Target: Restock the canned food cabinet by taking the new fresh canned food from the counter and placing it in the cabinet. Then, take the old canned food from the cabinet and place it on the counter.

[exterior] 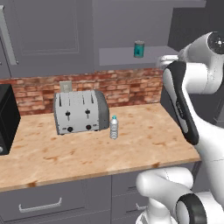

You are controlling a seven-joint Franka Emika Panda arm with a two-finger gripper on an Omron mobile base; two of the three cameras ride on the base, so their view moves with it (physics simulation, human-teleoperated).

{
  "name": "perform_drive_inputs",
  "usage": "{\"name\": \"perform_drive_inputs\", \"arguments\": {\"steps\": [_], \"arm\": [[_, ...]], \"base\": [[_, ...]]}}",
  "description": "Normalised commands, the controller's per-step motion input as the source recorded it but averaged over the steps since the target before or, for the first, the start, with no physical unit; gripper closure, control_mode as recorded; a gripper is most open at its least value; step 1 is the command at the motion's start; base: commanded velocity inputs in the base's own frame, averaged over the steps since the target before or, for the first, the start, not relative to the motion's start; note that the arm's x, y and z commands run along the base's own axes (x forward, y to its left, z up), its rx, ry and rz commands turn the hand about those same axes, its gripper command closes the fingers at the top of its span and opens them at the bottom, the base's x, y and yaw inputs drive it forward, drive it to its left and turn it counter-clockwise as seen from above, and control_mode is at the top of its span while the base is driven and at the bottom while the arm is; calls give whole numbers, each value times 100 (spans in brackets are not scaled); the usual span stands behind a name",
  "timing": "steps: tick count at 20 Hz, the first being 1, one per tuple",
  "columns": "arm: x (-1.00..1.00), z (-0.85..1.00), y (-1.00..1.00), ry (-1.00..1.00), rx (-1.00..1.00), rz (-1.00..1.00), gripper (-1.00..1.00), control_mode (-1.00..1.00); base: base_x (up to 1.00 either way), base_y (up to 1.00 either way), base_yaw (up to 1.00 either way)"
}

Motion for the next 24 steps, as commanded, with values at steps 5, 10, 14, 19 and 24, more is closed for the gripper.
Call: {"name": "perform_drive_inputs", "arguments": {"steps": [5, 10, 14, 19, 24], "arm": [[-60, -97, 39, 32, 0, 27, 100, -100], [22, -100, 7, 33, -14, 15, 100, -100], [30, -100, 0, 20, -25, 4, 100, -100], [34, -86, -8, 7, -15, 1, 100, -100], [70, -46, -21, 0, 0, 0, 100, -100]], "base": [[0, 0, 0], [0, 0, 0], [0, 0, 0], [0, 0, 0], [0, 0, 0]]}}
